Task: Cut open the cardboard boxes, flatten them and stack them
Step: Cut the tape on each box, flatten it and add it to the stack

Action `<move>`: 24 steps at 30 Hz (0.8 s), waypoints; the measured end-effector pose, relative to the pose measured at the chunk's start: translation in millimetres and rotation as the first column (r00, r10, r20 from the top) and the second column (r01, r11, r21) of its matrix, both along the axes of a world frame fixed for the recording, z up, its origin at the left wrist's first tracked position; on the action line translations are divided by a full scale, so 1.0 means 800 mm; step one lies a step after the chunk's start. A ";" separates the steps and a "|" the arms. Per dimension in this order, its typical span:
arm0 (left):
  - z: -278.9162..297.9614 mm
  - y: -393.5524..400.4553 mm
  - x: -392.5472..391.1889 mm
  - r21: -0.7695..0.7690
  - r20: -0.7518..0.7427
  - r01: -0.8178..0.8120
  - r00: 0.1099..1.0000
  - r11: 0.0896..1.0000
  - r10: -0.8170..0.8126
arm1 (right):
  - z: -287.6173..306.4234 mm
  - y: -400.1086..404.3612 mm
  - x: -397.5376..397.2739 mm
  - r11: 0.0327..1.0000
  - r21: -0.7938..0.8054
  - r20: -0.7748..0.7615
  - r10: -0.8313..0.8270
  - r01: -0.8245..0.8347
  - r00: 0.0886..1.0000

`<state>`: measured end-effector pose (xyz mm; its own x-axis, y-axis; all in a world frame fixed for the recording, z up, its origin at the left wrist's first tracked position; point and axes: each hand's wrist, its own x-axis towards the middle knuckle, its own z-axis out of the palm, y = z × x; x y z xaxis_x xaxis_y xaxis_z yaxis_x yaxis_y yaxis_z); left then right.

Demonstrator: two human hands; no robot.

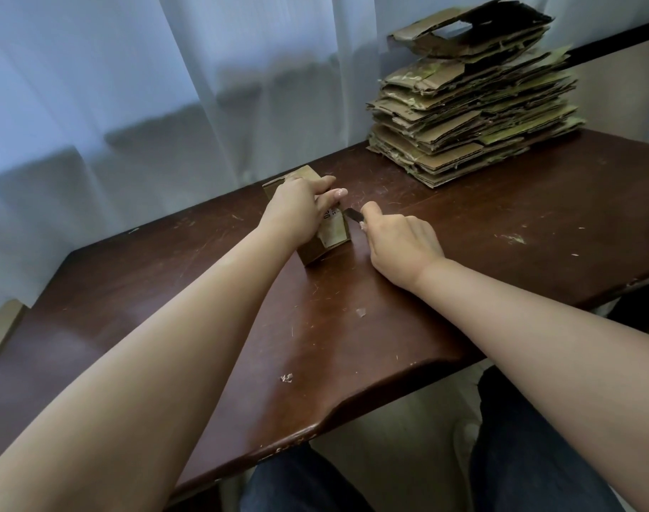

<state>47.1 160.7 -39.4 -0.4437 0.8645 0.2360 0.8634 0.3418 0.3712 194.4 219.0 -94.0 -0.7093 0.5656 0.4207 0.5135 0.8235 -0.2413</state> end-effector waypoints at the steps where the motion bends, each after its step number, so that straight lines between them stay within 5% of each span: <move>1: 0.000 0.000 0.000 0.000 -0.005 0.001 1.000 1.000 -0.001 | -0.001 0.000 -0.002 1.000 0.009 0.014 -0.014 0.014 1.000; 15: -0.001 0.001 0.002 0.031 -0.069 -0.012 0.997 0.999 0.015 | 0.004 -0.006 -0.013 0.994 0.103 0.216 -0.058 0.036 0.975; 20: -0.001 -0.003 0.001 0.005 -0.108 -0.072 0.992 0.997 0.072 | -0.004 -0.009 -0.001 0.988 0.039 0.097 -0.152 0.148 0.984; 24: 0.011 -0.033 -0.014 -0.060 0.088 0.075 0.994 0.995 -0.070 | -0.004 -0.006 0.003 0.981 -0.042 -0.028 -0.188 0.187 0.982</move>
